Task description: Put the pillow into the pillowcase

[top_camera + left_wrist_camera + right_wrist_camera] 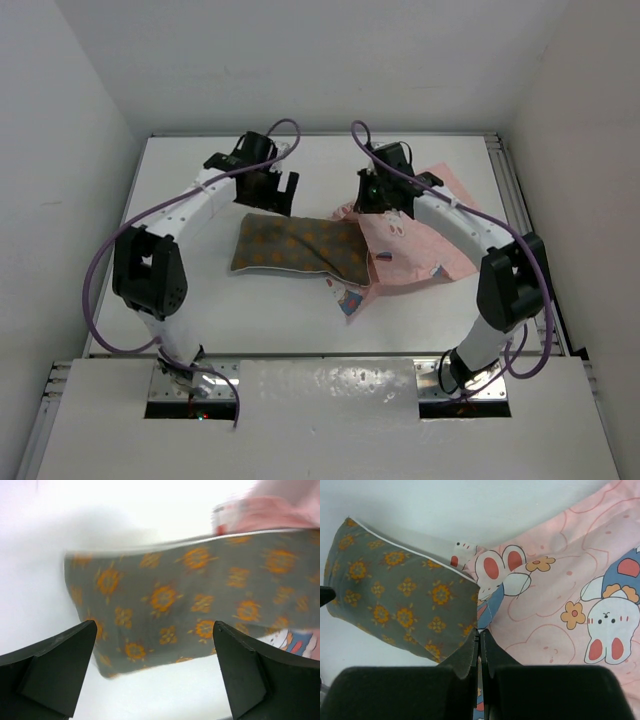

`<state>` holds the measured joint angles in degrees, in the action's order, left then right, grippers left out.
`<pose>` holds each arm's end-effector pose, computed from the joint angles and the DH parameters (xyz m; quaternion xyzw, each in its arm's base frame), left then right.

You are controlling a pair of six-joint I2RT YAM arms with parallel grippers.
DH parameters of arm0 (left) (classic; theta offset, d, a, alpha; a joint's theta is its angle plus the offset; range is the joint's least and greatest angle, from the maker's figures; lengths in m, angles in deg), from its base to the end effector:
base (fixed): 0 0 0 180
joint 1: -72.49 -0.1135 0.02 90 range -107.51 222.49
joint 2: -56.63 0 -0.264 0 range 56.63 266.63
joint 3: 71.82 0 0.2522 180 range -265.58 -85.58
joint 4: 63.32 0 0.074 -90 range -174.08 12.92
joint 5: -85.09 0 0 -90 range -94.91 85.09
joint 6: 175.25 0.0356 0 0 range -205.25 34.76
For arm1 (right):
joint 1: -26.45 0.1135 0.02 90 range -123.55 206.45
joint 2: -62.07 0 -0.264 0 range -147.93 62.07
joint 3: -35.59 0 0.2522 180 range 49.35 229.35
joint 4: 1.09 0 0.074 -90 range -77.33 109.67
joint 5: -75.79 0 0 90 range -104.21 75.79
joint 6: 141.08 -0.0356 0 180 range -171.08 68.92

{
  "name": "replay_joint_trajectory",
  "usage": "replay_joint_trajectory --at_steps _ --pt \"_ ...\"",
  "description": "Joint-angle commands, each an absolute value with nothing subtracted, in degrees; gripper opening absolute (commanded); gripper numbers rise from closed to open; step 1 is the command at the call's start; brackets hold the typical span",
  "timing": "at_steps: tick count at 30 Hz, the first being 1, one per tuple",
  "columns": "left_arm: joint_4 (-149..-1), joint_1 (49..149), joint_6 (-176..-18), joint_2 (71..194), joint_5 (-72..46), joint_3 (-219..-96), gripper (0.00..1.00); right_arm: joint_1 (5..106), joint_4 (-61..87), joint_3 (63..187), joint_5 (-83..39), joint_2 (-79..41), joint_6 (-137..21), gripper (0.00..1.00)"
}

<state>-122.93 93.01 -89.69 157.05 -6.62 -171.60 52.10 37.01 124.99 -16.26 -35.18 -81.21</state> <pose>0.3502 -0.1322 0.2752 0.1390 0.9563 -0.0695 0.2475 0.3414 0.1654 0.2622 0.0295 0.9264 0.1900 0.3236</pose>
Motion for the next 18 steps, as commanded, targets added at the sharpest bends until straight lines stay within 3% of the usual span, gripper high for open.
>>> replay_joint_trajectory --at_steps 1,3,7,13,18 --pt "-119.4 96.0 -62.9 152.2 -16.6 -177.0 1.0 51.8 33.1 124.5 -19.1 -34.7 -82.9 0.0" --pt "-121.1 99.6 -47.5 153.1 -17.3 -175.9 1.0 51.3 32.6 124.8 -19.8 -35.5 -83.3 0.0" --pt "-122.4 107.8 -31.2 154.8 -16.6 -167.4 1.0 50.8 32.5 125.3 -21.2 -36.5 -83.7 0.0" --pt "-106.9 109.1 -27.1 156.6 -7.5 -153.5 1.0 50.4 31.8 125.0 -21.7 -36.7 -84.3 0.0" --pt "-95.4 108.3 -33.0 158.1 -1.0 -150.0 1.0 50.3 30.9 122.5 -21.7 -35.8 -85.3 0.0"
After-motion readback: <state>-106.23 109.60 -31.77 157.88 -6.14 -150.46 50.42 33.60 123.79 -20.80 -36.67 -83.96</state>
